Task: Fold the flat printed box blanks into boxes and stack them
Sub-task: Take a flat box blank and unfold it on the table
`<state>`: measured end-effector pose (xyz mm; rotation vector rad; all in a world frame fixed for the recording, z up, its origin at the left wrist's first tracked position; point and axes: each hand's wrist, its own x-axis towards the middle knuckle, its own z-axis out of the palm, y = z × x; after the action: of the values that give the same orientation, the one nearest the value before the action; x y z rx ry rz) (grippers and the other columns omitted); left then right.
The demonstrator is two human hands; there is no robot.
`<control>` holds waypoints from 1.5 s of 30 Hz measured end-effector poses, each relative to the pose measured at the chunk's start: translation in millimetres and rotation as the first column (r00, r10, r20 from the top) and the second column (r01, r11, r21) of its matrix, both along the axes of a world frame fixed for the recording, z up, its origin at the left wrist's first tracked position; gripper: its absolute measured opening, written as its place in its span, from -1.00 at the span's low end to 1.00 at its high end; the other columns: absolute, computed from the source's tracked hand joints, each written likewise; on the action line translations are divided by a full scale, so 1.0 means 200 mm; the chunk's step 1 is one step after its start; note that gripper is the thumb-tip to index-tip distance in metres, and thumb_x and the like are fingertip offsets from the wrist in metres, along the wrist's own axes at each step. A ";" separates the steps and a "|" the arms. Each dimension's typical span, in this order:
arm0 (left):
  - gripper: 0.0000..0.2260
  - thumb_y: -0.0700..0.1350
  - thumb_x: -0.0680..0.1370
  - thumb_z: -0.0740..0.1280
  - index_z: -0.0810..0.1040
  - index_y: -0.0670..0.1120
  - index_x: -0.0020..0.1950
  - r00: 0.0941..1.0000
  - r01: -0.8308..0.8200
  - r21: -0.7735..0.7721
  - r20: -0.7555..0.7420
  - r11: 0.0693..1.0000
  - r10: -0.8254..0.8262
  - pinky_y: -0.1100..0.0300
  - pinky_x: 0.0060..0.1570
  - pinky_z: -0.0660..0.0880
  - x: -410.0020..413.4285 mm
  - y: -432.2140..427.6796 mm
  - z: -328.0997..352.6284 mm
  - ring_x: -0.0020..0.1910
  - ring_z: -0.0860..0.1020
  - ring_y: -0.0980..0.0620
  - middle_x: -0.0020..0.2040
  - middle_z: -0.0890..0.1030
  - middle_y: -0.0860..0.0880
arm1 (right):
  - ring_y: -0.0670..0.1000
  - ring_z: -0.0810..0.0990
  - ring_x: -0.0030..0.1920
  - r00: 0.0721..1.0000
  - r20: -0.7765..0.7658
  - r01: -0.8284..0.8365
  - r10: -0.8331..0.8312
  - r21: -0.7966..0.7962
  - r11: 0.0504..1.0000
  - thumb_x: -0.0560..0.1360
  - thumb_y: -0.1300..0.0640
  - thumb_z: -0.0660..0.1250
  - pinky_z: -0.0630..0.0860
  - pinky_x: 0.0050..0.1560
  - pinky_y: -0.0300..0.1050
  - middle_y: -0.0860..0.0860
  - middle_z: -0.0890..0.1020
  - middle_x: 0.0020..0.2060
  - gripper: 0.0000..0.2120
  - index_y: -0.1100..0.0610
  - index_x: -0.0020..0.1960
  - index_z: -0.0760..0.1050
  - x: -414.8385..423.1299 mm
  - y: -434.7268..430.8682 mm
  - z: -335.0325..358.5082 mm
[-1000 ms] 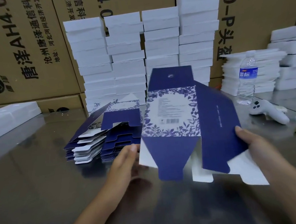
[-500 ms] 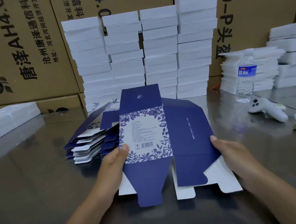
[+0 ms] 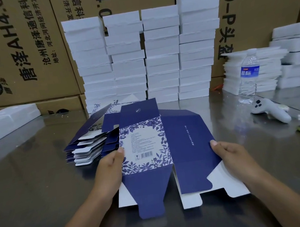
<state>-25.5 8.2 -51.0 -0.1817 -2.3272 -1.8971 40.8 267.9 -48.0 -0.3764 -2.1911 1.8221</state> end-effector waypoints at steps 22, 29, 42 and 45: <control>-0.68 0.04 0.63 0.17 0.65 -0.02 -0.13 0.997 0.011 0.137 0.080 0.991 -0.022 0.16 -0.15 0.54 -0.01 -0.04 0.02 -0.18 0.68 0.07 -0.15 0.71 0.04 | 0.04 0.59 -0.25 0.995 -0.097 -0.016 0.009 -0.067 0.998 0.60 0.03 0.19 0.50 -0.09 -0.08 0.17 0.68 -0.22 -0.58 0.41 -0.12 0.55 -0.01 0.01 -0.01; -0.74 0.00 0.62 0.19 0.67 0.00 -0.04 0.987 0.049 0.167 0.145 0.985 -0.073 0.24 -0.26 0.51 0.00 -0.02 0.02 -0.21 0.67 0.07 -0.10 0.71 0.05 | 0.05 0.31 -0.26 0.997 -0.057 0.053 -0.048 0.074 0.996 0.60 0.05 0.18 0.22 -0.18 -0.09 0.09 0.40 -0.28 -0.60 0.35 -0.23 0.45 0.00 0.02 0.01; -0.69 0.03 0.61 0.20 0.66 -0.08 -0.14 0.989 0.009 0.218 0.141 0.976 -0.041 0.15 -0.15 0.53 0.02 -0.01 0.05 -0.25 0.68 0.02 -0.19 0.71 -0.02 | 0.10 0.47 -0.21 0.996 -0.081 -0.040 0.028 -0.156 0.987 0.56 0.00 0.26 0.35 -0.10 -0.03 0.17 0.51 -0.23 -0.53 0.48 -0.03 0.39 0.00 0.01 0.02; -0.65 0.05 0.61 0.18 0.68 -0.03 -0.19 0.989 0.045 0.185 0.128 0.982 -0.070 0.16 -0.22 0.51 0.03 -0.01 0.05 -0.24 0.68 0.03 -0.18 0.71 -0.02 | 0.08 0.50 -0.21 0.997 -0.070 0.013 -0.027 -0.207 0.978 0.55 -0.06 0.24 0.37 -0.12 -0.05 0.14 0.54 -0.23 -0.58 0.34 -0.10 0.48 0.00 0.02 0.02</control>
<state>-20.5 6.6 -41.3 -0.1068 -2.2344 -2.2001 39.9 271.9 -44.7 -0.3666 -1.9496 2.0260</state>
